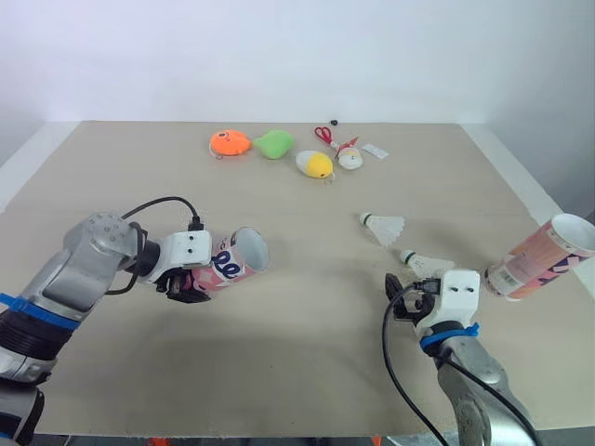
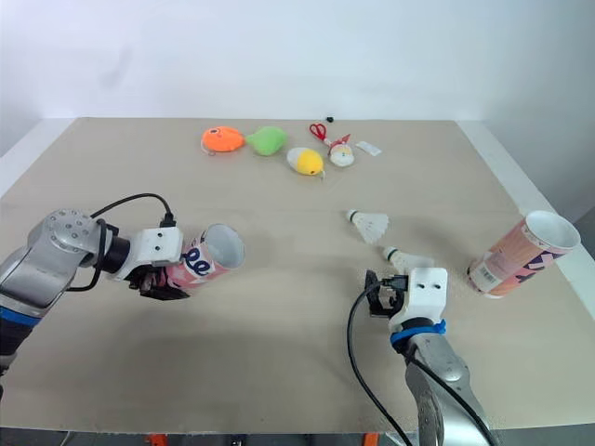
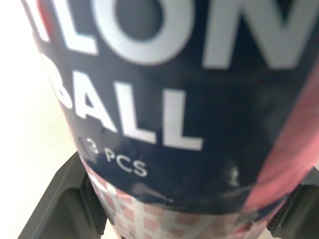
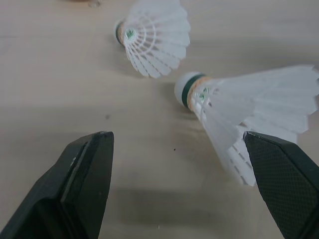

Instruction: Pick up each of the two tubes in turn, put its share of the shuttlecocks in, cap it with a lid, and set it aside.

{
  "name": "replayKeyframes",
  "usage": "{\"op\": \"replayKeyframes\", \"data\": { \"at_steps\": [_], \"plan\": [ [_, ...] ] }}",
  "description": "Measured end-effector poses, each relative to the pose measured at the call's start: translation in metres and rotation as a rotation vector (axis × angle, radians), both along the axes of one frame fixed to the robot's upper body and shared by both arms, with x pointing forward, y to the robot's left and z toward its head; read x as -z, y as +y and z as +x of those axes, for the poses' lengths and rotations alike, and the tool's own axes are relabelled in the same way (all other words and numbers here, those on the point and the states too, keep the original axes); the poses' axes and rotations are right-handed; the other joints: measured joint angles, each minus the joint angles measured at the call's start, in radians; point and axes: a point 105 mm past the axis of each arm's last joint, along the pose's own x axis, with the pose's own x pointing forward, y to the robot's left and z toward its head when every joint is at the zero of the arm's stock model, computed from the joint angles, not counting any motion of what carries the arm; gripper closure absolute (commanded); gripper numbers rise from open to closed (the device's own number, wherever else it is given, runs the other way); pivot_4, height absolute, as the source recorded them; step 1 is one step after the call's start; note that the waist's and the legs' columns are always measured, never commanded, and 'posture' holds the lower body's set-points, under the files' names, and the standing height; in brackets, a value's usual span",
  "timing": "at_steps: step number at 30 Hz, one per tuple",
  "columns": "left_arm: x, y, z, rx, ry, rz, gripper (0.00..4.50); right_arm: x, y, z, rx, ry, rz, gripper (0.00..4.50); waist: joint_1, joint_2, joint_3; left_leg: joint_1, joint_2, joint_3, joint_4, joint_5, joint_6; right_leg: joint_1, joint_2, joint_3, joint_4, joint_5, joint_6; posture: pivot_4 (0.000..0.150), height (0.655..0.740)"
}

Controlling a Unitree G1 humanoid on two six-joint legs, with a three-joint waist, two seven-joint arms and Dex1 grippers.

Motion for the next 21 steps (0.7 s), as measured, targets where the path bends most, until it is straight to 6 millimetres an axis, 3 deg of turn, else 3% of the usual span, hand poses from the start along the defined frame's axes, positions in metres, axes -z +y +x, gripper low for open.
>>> {"op": "replayKeyframes", "data": {
  "at_steps": [3,10,17,19,21],
  "plan": [
    [0.0,0.0,0.0,-0.002,-0.004,-0.001,1.19,-0.004,-0.002,0.007,0.007,-0.011,0.008,0.85,0.0,0.0,0.0,0.0,0.0,0.0,0.0,0.0,0.0,0.0,0.0,0.0,0.0,0.0,0.0,0.15,0.74],
    [0.0,0.001,-0.002,-0.014,-0.004,-0.006,1.19,-0.008,-0.005,0.012,0.02,-0.019,0.019,4.39,0.0,0.0,0.0,0.0,0.0,0.0,-0.001,0.0,0.0,0.0,0.0,0.0,0.0,-0.001,0.0,0.15,0.74],
    [0.001,0.001,-0.002,-0.016,-0.004,-0.007,1.19,-0.01,-0.014,0.01,0.029,-0.039,0.031,4.45,0.0,0.0,0.0,0.0,0.0,0.0,-0.001,0.0,0.0,0.0,0.0,0.0,0.0,-0.001,0.0,0.15,0.74],
    [0.001,0.002,-0.002,-0.016,-0.004,-0.007,1.19,-0.026,-0.005,0.009,-0.058,-0.122,0.041,4.45,-0.001,0.002,0.001,0.0,0.0,0.0,-0.001,0.0,0.0,0.0,0.0,0.0,0.0,-0.001,0.001,0.15,0.74],
    [0.001,0.002,-0.002,-0.016,-0.001,-0.005,1.19,-0.059,0.017,0.006,-0.252,-0.257,0.017,4.45,-0.002,0.003,0.001,0.0,0.0,0.0,-0.001,0.0,0.0,0.0,0.001,0.001,0.0,0.0,0.001,0.15,0.74]
  ]
}}
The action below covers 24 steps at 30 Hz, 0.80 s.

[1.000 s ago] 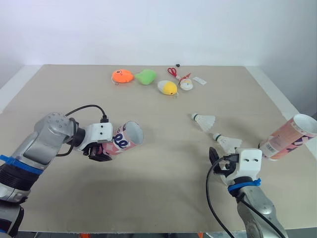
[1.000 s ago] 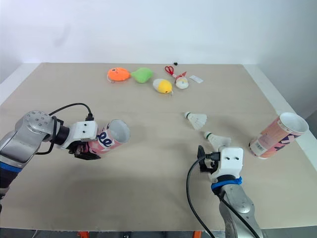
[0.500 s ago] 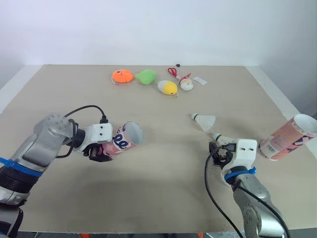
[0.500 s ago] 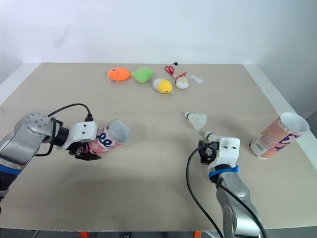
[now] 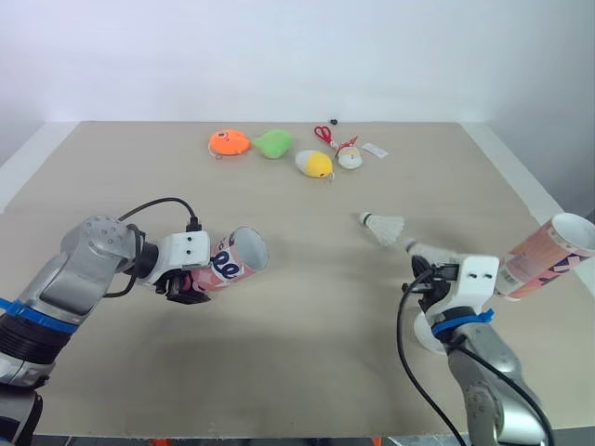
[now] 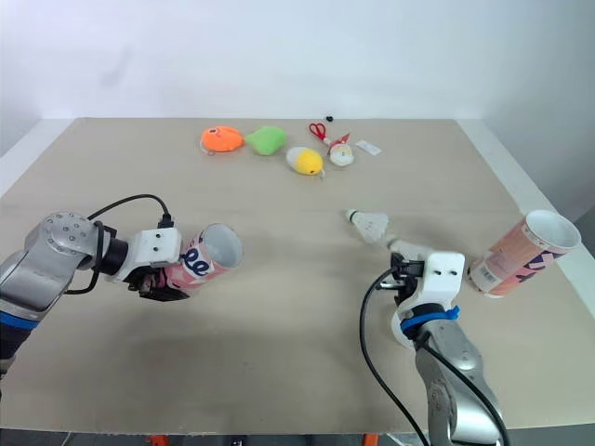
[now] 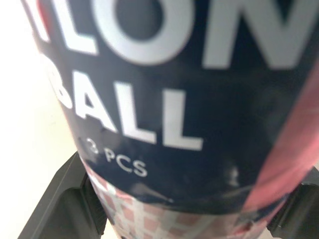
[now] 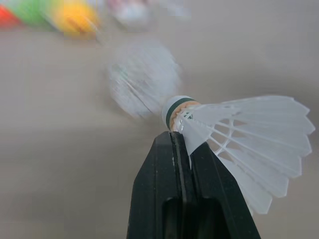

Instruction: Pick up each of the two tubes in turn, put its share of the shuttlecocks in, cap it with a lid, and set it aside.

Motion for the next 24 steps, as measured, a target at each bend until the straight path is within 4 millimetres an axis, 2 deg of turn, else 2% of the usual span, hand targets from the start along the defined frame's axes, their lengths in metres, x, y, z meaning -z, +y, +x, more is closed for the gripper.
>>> {"op": "replayKeyframes", "data": {
  "at_steps": [3,4,5,6,7,10,13,16,21,24],
  "plan": [
    [0.0,0.0,0.0,-0.001,0.001,0.001,1.19,-0.028,0.033,-0.005,-0.237,-0.091,-0.018,4.45,0.0,0.0,0.0,0.001,0.001,0.0,0.0,0.0,0.0,0.001,0.001,0.0,0.0,0.0,0.0,0.15,0.74],
    [0.0,0.0,0.0,0.0,-0.001,0.0,1.19,-0.036,0.052,-0.011,-0.356,-0.115,-0.023,4.45,0.002,-0.001,-0.001,0.001,0.001,-0.002,0.0,0.0,0.0,0.002,0.001,-0.002,0.0,0.0,-0.001,0.15,0.74],
    [0.0,0.0,0.0,0.0,0.001,0.001,1.19,-0.037,0.072,-0.014,-0.519,-0.086,-0.103,4.45,0.001,-0.001,0.0,0.001,0.0,0.0,0.0,0.0,0.0,0.001,0.001,-0.001,0.0,0.0,-0.001,0.15,0.74],
    [0.0,0.0,0.0,0.001,0.002,0.001,1.19,-0.038,0.077,-0.016,-0.556,-0.083,-0.127,4.45,0.001,0.0,0.0,0.001,0.0,0.0,0.0,0.0,0.0,0.001,0.0,0.0,0.0,0.0,-0.001,0.15,0.74],
    [0.0,0.0,0.0,-0.002,0.004,0.001,1.19,-0.043,0.095,-0.019,-0.685,-0.083,-0.21,4.45,0.001,0.0,0.0,0.001,0.0,0.0,0.001,0.0,0.0,0.001,0.0,0.0,0.0,0.0,-0.001,0.15,0.74],
    [0.0,0.0,0.0,-0.003,0.004,0.0,1.19,-0.054,0.121,-0.023,-0.847,-0.122,-0.306,4.45,0.001,-0.001,0.0,0.001,0.001,-0.001,0.0,0.0,0.001,0.001,0.001,-0.001,0.0,0.0,-0.001,0.15,0.74],
    [-0.001,-0.001,0.0,0.0,0.004,0.0,1.19,-0.053,0.136,-0.016,-0.921,-0.104,-0.349,4.45,0.002,-0.001,0.0,0.0,0.0,-0.001,0.0,0.0,0.001,0.001,0.001,-0.002,0.0,-0.001,-0.001,0.15,0.74],
    [-0.001,0.0,0.0,0.0,0.004,0.001,1.19,-0.041,0.149,-0.009,-0.959,-0.058,-0.386,4.45,0.002,-0.001,0.0,-0.001,0.0,0.0,0.0,-0.001,0.002,0.0,0.001,-0.001,0.0,-0.001,-0.001,0.15,0.74],
    [-0.001,0.0,0.0,0.0,0.004,0.001,1.19,-0.024,0.169,-0.011,-1.017,-0.033,-0.413,4.45,0.002,-0.001,0.0,-0.001,0.0,-0.001,0.0,-0.002,0.003,0.0,0.001,-0.001,0.0,-0.002,-0.001,0.15,0.74],
    [-0.001,0.0,0.0,0.0,0.004,0.001,1.19,-0.027,0.175,-0.012,-1.028,-0.043,-0.374,3.58,0.002,-0.002,0.0,-0.001,0.001,-0.001,0.001,-0.002,0.003,0.0,0.001,-0.001,0.0,-0.001,-0.001,0.15,0.74]
  ]
}}
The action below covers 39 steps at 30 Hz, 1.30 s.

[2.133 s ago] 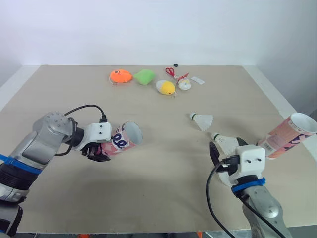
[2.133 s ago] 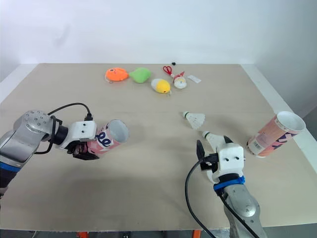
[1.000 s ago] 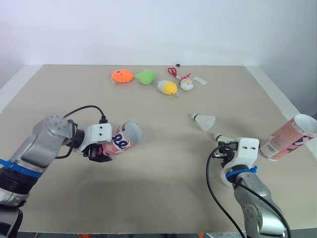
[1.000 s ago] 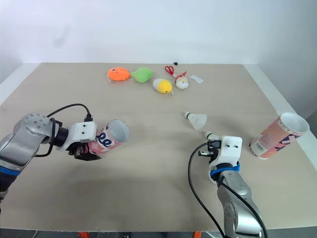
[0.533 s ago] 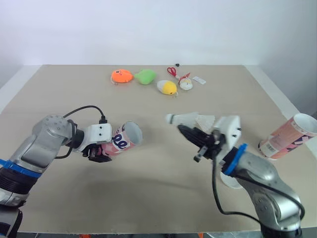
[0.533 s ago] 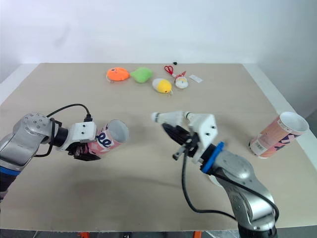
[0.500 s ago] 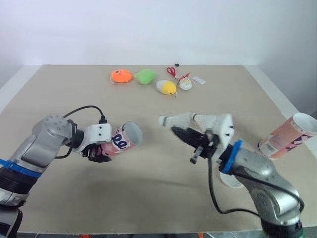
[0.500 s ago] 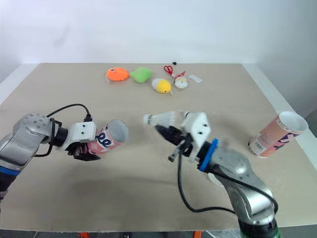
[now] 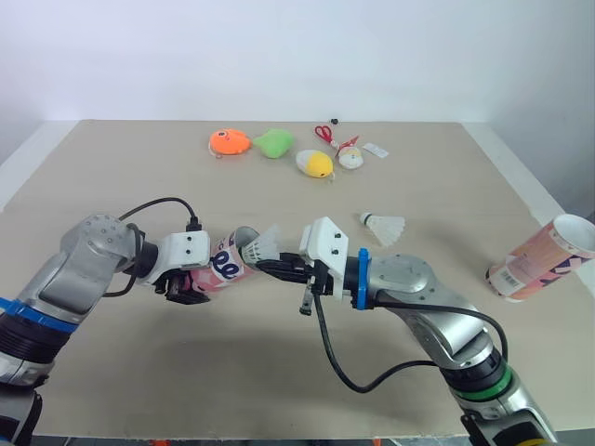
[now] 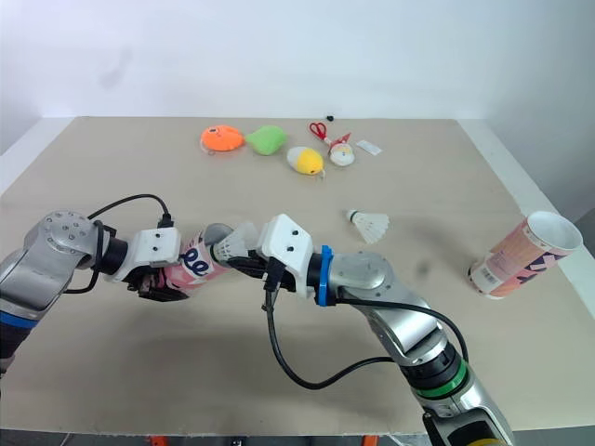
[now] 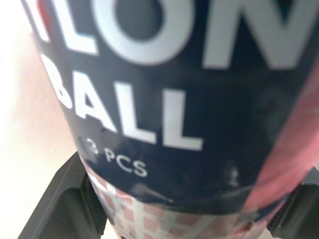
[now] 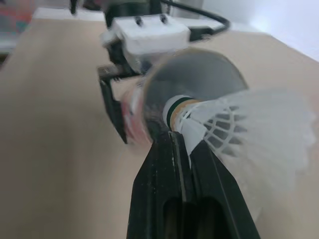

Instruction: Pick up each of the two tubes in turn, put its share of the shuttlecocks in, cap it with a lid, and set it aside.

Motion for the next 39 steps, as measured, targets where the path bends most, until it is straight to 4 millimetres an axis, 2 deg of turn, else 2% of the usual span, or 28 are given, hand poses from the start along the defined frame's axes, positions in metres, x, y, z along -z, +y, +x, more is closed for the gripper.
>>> {"op": "replayKeyframes", "data": {
  "at_steps": [5,6,8,12,15,18,20,22,25,30,32,33,34,39],
  "plan": [
    [0.0,-0.001,-0.001,0.006,0.001,0.002,1.19,0.002,-0.011,0.002,0.074,0.076,0.099,1.36,0.0,-0.001,-0.001,0.0,0.0,0.0,0.0,0.0,0.0,0.0,0.0,0.0,0.0,0.0,0.0,0.15,0.74],
    [0.0,-0.001,-0.001,0.007,0.002,0.002,1.19,0.006,-0.015,0.001,0.094,0.098,0.108,0.77,0.0,-0.001,-0.001,0.0,0.0,0.0,0.0,0.0,0.0,0.0,0.0,0.0,0.0,0.0,0.001,0.15,0.74],
    [0.0,-0.001,-0.001,0.007,0.002,0.002,1.19,0.008,-0.021,-0.001,0.126,0.116,0.134,0.04,0.0,-0.001,-0.001,0.0,0.0,0.0,0.0,0.0,0.0,0.0,0.0,0.0,0.0,0.0,0.0,0.15,0.74],
    [0.0,0.0,0.0,0.006,0.005,0.003,1.19,0.005,-0.052,0.015,0.37,0.063,0.254,0.04,0.0,-0.001,-0.001,0.0,0.0,0.001,0.0,0.0,0.0,0.0,0.0,0.0,0.0,0.0,0.001,0.15,0.74],
    [0.0,0.0,0.0,0.005,0.005,0.002,1.19,0.005,-0.098,0.042,0.709,-0.068,0.281,0.04,0.0,-0.001,-0.001,0.0,-0.001,0.001,0.0,0.0,0.0,0.0,-0.001,0.0,0.0,0.0,0.001,0.15,0.74],
    [0.0,0.0,-0.001,0.007,0.008,0.002,1.19,0.024,-0.151,0.058,1.047,-0.091,0.276,0.04,-0.001,-0.001,-0.001,0.0,-0.001,0.001,-0.001,0.0,0.0,-0.001,-0.001,0.001,0.0,0.0,0.0,0.15,0.74],
    [0.0,0.0,-0.001,0.009,0.011,0.002,1.19,0.036,-0.165,0.061,1.136,-0.063,0.265,0.04,-0.001,-0.001,0.0,0.0,-0.001,0.001,-0.001,0.0,0.0,-0.001,-0.001,0.001,0.0,0.0,0.0,0.15,0.74],
    [0.0,0.0,-0.001,0.008,0.012,0.003,1.19,0.05,-0.17,0.063,1.19,-0.008,0.262,0.04,-0.001,0.0,0.0,0.0,0.0,0.001,-0.001,0.0,0.0,-0.001,0.0,0.001,0.0,0.0,-0.001,0.15,0.74],
    [0.0,-0.001,0.0,0.01,0.011,0.005,1.19,0.066,-0.167,0.069,1.216,0.07,0.258,0.04,-0.001,0.0,0.0,0.0,0.0,0.001,-0.001,0.0,0.0,-0.001,0.0,0.001,0.0,0.0,-0.001,0.15,0.74],
    [0.0,-0.001,0.001,0.01,0.013,0.006,1.19,0.068,-0.159,0.081,1.206,0.117,0.289,0.04,-0.002,0.0,0.0,0.0,-0.001,0.001,-0.001,0.0,0.0,-0.001,-0.001,0.002,0.0,0.0,0.0,0.15,0.74],
    [0.0,-0.001,0.0,0.01,0.013,0.006,1.19,0.07,-0.157,0.086,1.199,0.135,0.292,0.53,-0.001,0.0,0.0,0.0,-0.001,0.001,-0.001,0.0,0.0,0.0,0.0,0.002,0.0,0.0,0.0,0.15,0.74],
    [0.0,-0.001,0.0,0.01,0.013,0.006,1.19,0.071,-0.156,0.089,1.195,0.146,0.294,1.0,-0.001,0.0,0.0,0.0,-0.001,0.001,-0.001,0.0,0.0,-0.001,0.0,0.002,0.0,0.0,0.0,0.15,0.74],
    [0.0,-0.001,0.0,0.01,0.013,0.006,1.19,0.071,-0.156,0.089,1.195,0.148,0.294,1.2,-0.001,0.0,0.0,0.0,-0.001,0.001,-0.001,0.0,0.0,-0.001,0.0,0.002,0.0,0.0,0.0,0.15,0.74],
    [0.0,-0.001,0.0,0.009,0.012,0.005,1.19,0.075,-0.161,0.092,1.212,0.169,0.304,3.44,-0.001,0.0,0.0,0.0,-0.001,0.001,-0.001,0.0,0.0,0.0,0.0,0.002,0.0,0.0,0.001,0.15,0.74]
  ]
}}
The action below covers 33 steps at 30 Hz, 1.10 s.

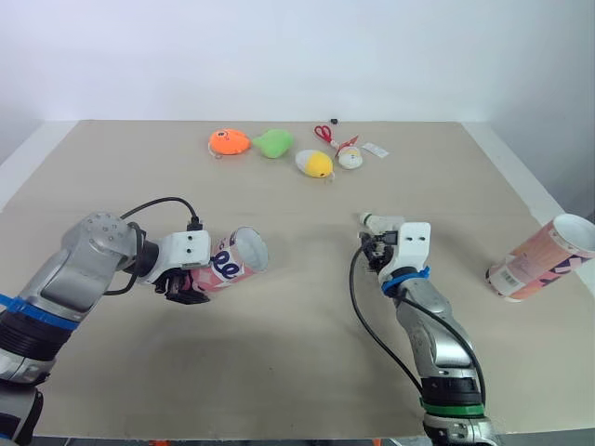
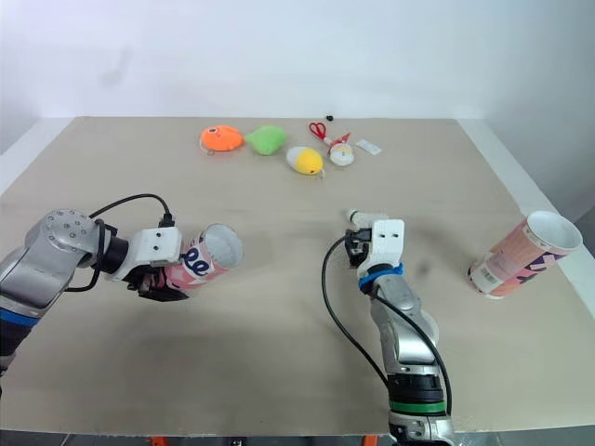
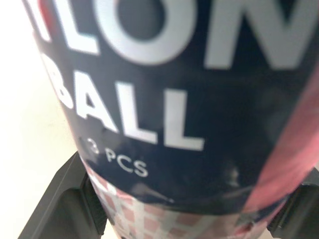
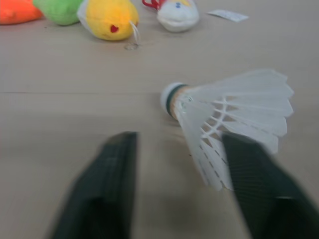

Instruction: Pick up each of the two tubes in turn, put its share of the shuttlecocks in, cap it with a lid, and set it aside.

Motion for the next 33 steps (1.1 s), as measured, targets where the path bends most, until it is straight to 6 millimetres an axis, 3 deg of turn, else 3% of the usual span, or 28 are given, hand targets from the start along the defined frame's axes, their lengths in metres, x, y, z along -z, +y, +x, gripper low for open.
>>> {"op": "replayKeyframes", "data": {
  "at_steps": [2,8,9,12,13,15,21,25,33],
  "plan": [
    [0.0,0.0,0.0,0.001,0.0,0.0,1.19,-0.001,-0.003,0.0,0.007,-0.005,0.009,4.31,0.0,0.0,0.0,0.0,0.0,0.0,0.0,0.0,0.0,0.0,0.0,0.0,0.0,0.0,0.0,0.15,0.74],
    [0.0,0.0,0.0,-0.006,0.002,-0.001,1.19,-0.016,0.003,-0.002,-0.096,-0.071,0.051,4.42,0.0,0.001,0.0,0.0,0.0,0.0,0.0,0.0,0.0,0.0,0.0,0.0,0.0,0.0,0.0,0.15,0.74],
    [0.0,0.0,0.0,-0.006,0.002,-0.001,1.19,-0.027,0.008,-0.005,-0.161,-0.109,0.06,4.42,0.0,0.002,0.001,0.0,0.0,0.0,0.0,0.0,0.0,0.0,0.0,0.0,0.0,0.0,0.001,0.15,0.74],
    [0.0,0.0,0.0,-0.006,0.003,-0.001,1.19,-0.085,0.036,-0.03,-0.483,-0.274,0.067,4.42,0.0,0.004,0.002,0.0,0.0,0.0,0.0,0.0,0.0,0.0,0.0,0.001,0.0,0.0,0.001,0.15,0.74],
    [0.0,0.0,0.0,-0.006,0.003,0.0,1.19,-0.105,0.052,-0.046,-0.638,-0.308,0.032,4.42,0.0,0.004,0.002,0.0,0.001,-0.001,0.0,0.0,0.0,0.001,0.001,0.0,0.0,0.0,0.001,0.15,0.74],
    [0.0,0.0,0.0,-0.007,0.002,-0.001,1.19,-0.114,0.071,-0.064,-0.798,-0.299,0.003,4.42,0.001,0.002,0.001,0.001,0.002,-0.001,0.0,0.0,0.0,0.002,0.002,-0.001,0.0,0.0,-0.001,0.15,0.74],
    [0.0,0.0,0.0,-0.011,0.003,-0.001,1.19,-0.103,0.114,-0.098,-1.115,-0.17,-0.133,4.42,0.0,0.002,0.001,0.001,0.001,0.0,0.0,0.0,0.0,0.001,0.001,0.0,0.0,0.0,-0.001,0.15,0.74],
    [0.0,0.001,-0.001,-0.015,-0.002,0.0,1.19,-0.099,0.128,-0.098,-1.165,-0.174,-0.223,4.42,0.0,0.002,0.001,0.0,0.001,0.0,0.0,0.0,0.0,0.0,0.001,0.0,0.0,0.0,-0.001,0.15,0.74],
    [0.0,0.001,-0.002,-0.015,-0.01,0.001,1.19,-0.089,0.139,-0.094,-1.218,-0.165,-0.311,4.42,0.001,0.002,0.001,0.0,0.001,0.0,0.0,0.0,0.0,-0.001,0.001,0.0,0.0,0.0,-0.001,0.15,0.74]
  ]
}}
